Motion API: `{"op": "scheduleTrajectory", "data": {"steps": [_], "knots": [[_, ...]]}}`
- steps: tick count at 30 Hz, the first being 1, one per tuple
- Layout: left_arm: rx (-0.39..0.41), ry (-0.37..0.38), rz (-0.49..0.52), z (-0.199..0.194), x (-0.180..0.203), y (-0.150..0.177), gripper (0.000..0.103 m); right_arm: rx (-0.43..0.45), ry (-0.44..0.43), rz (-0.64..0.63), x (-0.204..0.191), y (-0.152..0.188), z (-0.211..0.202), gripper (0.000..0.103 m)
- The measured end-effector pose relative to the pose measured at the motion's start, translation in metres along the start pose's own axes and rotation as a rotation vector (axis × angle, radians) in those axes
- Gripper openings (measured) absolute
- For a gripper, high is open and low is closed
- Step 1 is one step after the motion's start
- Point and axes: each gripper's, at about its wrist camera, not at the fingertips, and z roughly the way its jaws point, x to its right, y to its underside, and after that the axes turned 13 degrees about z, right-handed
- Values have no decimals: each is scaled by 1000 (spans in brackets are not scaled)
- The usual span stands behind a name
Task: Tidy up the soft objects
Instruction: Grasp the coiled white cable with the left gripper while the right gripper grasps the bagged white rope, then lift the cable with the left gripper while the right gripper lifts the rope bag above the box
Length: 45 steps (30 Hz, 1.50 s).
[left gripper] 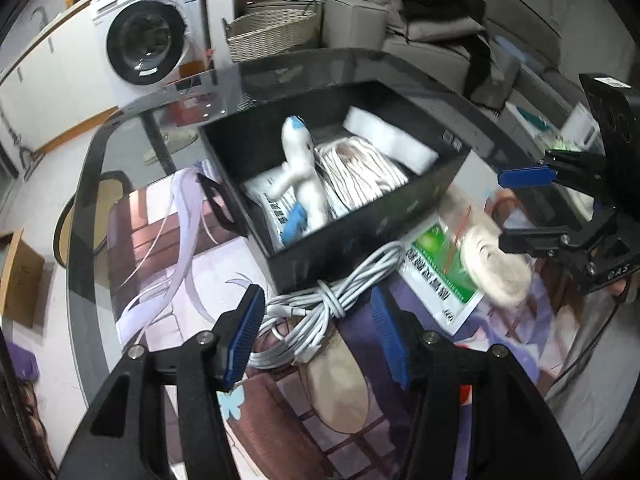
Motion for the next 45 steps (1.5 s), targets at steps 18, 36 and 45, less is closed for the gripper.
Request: {"op": "scheduleTrajectory", "data": {"steps": [18, 36, 45], "knots": [[-194, -53, -71, 21, 19, 12, 45, -113, 1, -51, -4, 37, 26, 80], [-174, -29, -47, 12, 47, 10, 33, -110, 41, -181, -36, 57, 40, 42], [-151, -19, -58, 11, 43, 7, 31, -85, 21, -181, -28, 54, 31, 36]]}}
